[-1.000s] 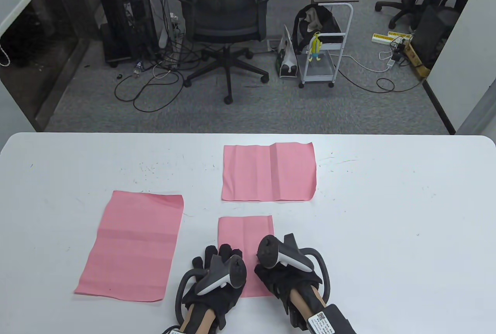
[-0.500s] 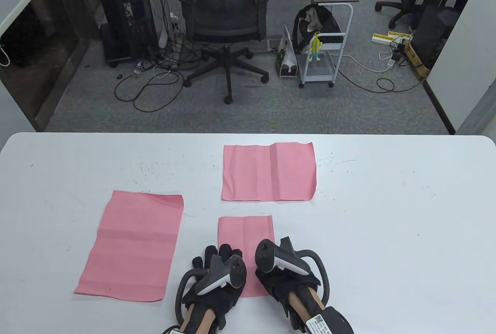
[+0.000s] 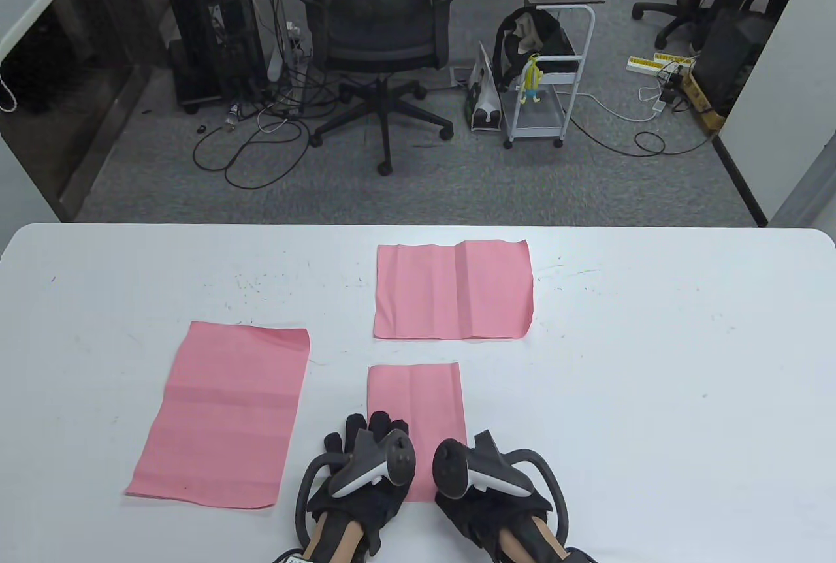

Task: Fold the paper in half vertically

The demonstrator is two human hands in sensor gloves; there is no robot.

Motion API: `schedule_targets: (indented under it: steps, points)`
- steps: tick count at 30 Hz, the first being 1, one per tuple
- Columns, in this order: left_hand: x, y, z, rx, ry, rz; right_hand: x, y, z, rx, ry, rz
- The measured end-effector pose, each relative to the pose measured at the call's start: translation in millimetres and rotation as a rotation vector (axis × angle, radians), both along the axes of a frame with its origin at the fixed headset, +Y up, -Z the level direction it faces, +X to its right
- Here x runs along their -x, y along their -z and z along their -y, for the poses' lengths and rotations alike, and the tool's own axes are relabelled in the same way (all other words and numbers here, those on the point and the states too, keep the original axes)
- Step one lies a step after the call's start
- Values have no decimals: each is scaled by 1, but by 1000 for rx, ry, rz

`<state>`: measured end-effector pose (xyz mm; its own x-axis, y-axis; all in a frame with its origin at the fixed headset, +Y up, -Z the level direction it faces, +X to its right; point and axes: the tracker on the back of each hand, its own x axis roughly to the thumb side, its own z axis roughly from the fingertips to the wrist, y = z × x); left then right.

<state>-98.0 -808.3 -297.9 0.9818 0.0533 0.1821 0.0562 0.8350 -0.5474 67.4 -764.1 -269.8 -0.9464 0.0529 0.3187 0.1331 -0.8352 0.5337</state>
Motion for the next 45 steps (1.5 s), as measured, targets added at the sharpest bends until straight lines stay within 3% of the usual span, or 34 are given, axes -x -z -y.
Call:
schedule_targets:
  steps: [9, 28, 30, 34, 37, 40, 45]
  points:
    - [0, 0, 0, 1, -2, 0, -3, -20, 0, 1, -9, -53]
    - [-1, 0, 0, 4, -5, -1, -4, -16, -1, 29, -3, -45]
    - [-1, 0, 0, 4, -6, -1, -5, -10, -8, -10, -3, -64]
    - [-1, 0, 0, 4, -1, 0, -14, 12, -30, -75, 87, 70]
    - [-1, 0, 0, 4, -2, 0, -22, 34, -38, -33, 214, 227]
    - [-1, 1, 0, 4, -1, 0, -28, 52, -30, 35, 269, 332]
    - [-1, 1, 0, 5, 2, 1, -33, 70, 4, 40, 301, 479]
